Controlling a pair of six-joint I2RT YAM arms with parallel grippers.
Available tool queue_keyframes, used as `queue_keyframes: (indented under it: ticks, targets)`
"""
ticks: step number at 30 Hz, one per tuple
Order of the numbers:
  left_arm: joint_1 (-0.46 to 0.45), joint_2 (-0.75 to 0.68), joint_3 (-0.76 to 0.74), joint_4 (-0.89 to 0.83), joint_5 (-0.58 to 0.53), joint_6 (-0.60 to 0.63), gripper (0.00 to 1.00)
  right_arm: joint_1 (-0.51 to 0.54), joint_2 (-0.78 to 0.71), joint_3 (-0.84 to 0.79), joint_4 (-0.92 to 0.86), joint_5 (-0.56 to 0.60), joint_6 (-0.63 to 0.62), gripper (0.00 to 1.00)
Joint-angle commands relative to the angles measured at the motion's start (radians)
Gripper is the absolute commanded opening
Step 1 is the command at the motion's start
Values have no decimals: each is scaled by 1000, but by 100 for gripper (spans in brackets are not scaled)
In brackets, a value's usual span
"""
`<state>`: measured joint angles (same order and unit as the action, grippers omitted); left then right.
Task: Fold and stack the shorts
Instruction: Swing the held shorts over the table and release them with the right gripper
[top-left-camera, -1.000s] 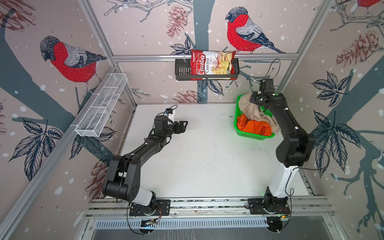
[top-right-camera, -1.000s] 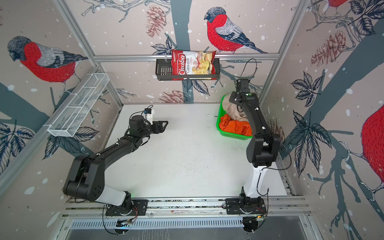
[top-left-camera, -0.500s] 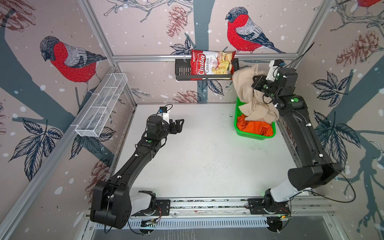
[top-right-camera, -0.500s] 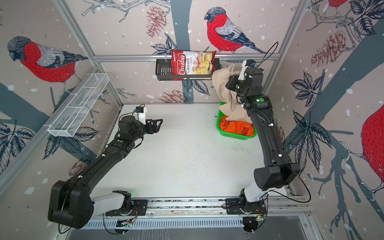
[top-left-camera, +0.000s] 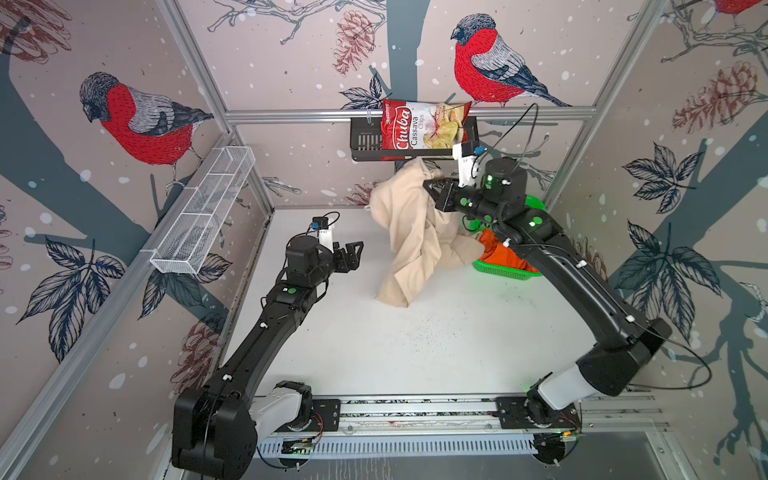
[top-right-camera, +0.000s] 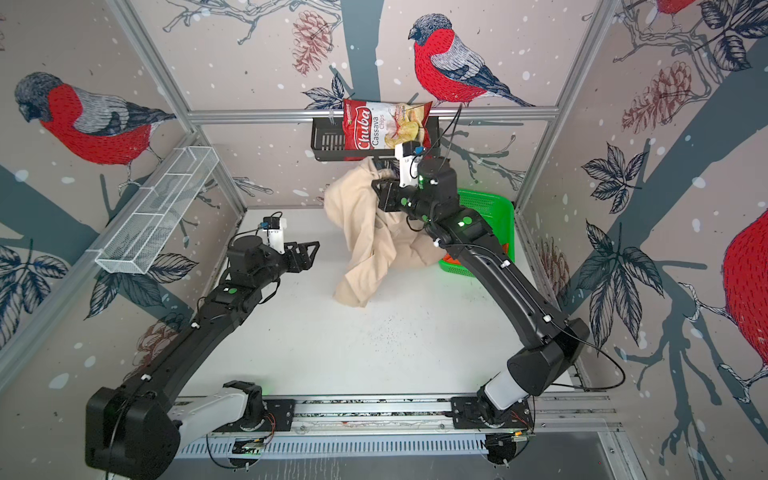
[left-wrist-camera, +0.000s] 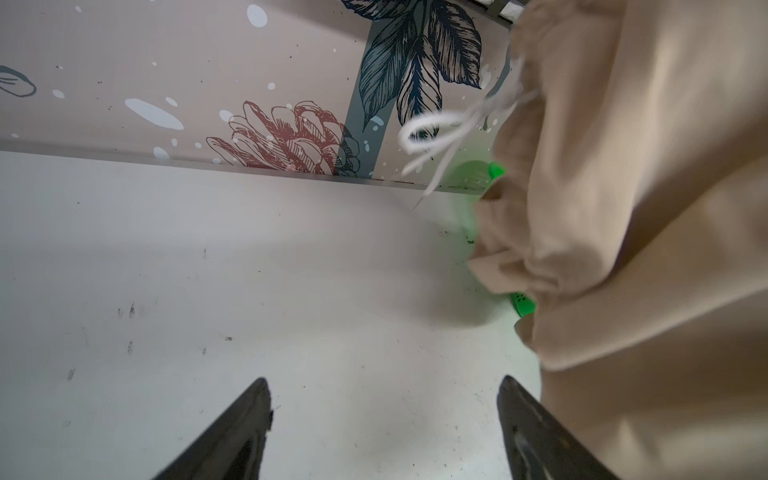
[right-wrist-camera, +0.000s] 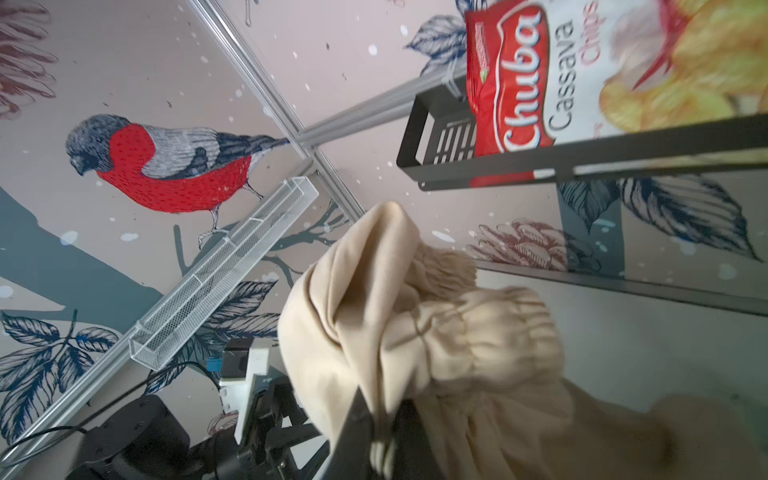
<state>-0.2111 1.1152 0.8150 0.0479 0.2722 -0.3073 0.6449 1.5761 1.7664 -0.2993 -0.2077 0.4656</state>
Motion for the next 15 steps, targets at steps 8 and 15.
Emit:
queue_keyframes:
  ticks: [8, 15]
  targets:
    - [3, -94, -63, -42, -36, -18, 84, 51, 164, 63, -86, 47, 5, 76]
    - [3, -177, -141, -48, -36, -35, 84, -48, 165, -165, -116, 195, 81, 75]
